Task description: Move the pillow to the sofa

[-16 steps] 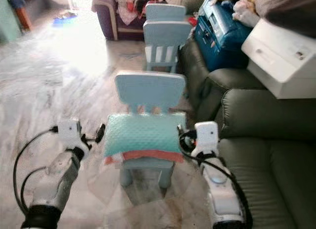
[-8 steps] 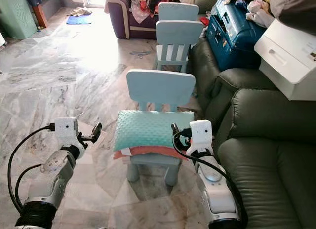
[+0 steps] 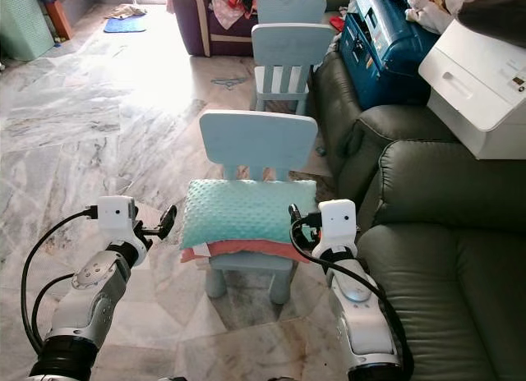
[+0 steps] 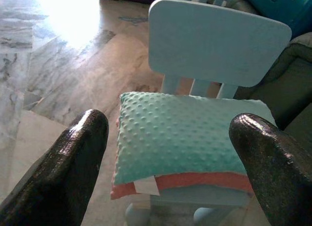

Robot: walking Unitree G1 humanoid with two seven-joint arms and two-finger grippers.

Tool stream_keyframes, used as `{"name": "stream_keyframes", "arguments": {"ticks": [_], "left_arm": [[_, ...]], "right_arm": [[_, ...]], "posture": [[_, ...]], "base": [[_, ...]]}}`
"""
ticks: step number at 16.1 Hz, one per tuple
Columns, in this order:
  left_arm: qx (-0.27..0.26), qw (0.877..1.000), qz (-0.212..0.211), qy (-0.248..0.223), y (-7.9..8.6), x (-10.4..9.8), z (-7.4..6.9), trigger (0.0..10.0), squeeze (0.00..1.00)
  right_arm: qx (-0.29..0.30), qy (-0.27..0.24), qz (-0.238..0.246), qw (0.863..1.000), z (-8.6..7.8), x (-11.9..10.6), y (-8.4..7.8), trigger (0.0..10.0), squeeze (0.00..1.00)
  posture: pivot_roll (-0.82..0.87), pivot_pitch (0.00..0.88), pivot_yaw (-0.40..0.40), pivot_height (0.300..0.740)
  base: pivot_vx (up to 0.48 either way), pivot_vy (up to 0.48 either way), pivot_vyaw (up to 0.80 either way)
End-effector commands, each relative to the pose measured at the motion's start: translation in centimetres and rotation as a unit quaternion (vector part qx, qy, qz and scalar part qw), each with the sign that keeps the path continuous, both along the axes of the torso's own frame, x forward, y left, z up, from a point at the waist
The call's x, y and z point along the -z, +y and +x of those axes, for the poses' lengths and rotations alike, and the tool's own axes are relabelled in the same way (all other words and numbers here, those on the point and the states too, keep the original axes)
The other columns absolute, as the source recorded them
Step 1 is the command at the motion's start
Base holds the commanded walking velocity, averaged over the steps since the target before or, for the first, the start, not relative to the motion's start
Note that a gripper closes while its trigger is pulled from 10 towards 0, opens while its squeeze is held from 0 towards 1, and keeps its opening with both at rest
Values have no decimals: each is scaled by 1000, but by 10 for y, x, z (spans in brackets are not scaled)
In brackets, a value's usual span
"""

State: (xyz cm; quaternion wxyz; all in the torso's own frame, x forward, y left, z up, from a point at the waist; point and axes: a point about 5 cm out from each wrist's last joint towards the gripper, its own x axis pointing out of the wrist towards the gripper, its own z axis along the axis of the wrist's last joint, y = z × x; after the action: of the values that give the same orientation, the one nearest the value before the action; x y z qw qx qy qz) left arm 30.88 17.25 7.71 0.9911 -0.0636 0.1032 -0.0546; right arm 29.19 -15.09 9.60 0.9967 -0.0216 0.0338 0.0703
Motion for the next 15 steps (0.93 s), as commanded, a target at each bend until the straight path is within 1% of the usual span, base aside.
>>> {"name": "stream_keyframes", "arguments": {"ticks": [1, 3, 8, 9, 15], "left_arm": [[8, 1000, 6, 2, 0, 1, -1, 10000, 0], [15, 1000, 11, 9, -2, 3, -2, 10000, 0], [17, 1000, 8, 9, -3, 3, -4, 10000, 0], [17, 1000, 7, 9, -3, 4, -4, 10000, 0], [17, 1000, 4, 12, -4, 6, -6, 10000, 0]], "right_arm": [[2, 0, 3, 1000, 0, 1, -1, 10000, 0], [0, 0, 2, 1000, 1, 0, -1, 10000, 0], [-2, 1, 3, 1000, 0, 1, -1, 10000, 0], [-2, 4, 4, 1000, 0, 1, -1, 10000, 0], [-1, 9, 3, 1000, -2, 3, -2, 10000, 0]], "posture": [[-108, 93, -30, 740], [-106, 91, -32, 740], [-107, 92, -35, 740], [-108, 93, -36, 740], [-114, 99, -38, 740]], "base": [[0, 0, 0], [0, 0, 0], [0, 0, 0], [0, 0, -481], [0, 0, -798]]}}
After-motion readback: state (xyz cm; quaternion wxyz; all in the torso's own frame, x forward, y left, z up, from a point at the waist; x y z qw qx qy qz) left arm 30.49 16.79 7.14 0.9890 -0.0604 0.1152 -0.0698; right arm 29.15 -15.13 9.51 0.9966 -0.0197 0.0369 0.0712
